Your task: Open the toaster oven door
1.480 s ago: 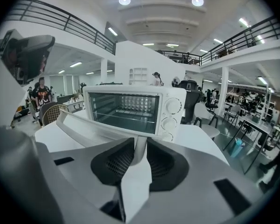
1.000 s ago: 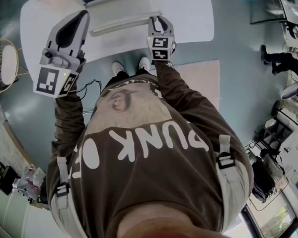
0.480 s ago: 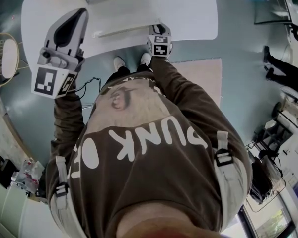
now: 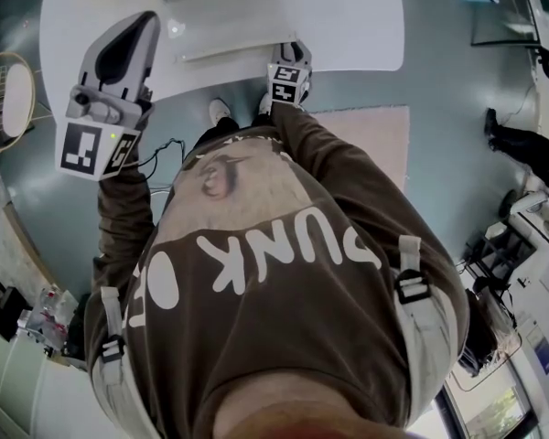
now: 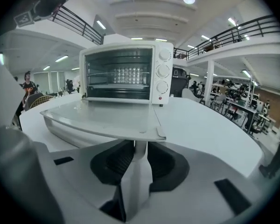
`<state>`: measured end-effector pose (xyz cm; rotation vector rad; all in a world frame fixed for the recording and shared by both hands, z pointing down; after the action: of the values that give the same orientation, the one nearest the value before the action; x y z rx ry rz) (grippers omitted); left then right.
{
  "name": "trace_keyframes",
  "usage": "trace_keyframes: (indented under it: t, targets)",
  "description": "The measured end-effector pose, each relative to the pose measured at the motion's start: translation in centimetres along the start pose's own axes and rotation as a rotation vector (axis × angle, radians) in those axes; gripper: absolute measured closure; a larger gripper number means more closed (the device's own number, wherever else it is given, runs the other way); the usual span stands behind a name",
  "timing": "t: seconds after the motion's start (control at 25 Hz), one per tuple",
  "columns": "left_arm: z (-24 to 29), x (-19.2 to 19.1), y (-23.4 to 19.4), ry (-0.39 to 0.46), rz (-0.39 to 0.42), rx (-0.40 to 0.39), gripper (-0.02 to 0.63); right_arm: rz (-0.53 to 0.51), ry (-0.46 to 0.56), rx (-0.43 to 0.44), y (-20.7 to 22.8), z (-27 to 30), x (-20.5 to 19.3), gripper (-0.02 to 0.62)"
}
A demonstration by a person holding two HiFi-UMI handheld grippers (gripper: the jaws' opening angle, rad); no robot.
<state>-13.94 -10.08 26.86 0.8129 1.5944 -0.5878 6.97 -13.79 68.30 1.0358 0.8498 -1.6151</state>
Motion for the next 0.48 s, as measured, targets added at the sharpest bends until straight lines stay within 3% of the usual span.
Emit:
trace_keyframes:
  t: [0.28,0.48]
  targets:
    - [0.1,-0.4,0.6,0.008,-0.016,-0.023,0.601,0.025,-0.113,-0.056,-0.3,0.1,-0.4,0.497]
    - [0.5,-0.1,1.1,0.019,-0.018,-0.035,0.601,0.03,-0.113,-0.061,-0.2,0.1,-0.4,0.497]
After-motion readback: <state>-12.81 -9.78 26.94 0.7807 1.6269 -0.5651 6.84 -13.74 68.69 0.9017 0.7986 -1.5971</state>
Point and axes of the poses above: the fingertips, and each gripper's own axes: z forward along the fingers, y to its right, x out of its top, the point moved 1 cm from there along -z, backward along the fingers, and after that the axes turned 10 degrees about y, right-handed, at the moved point
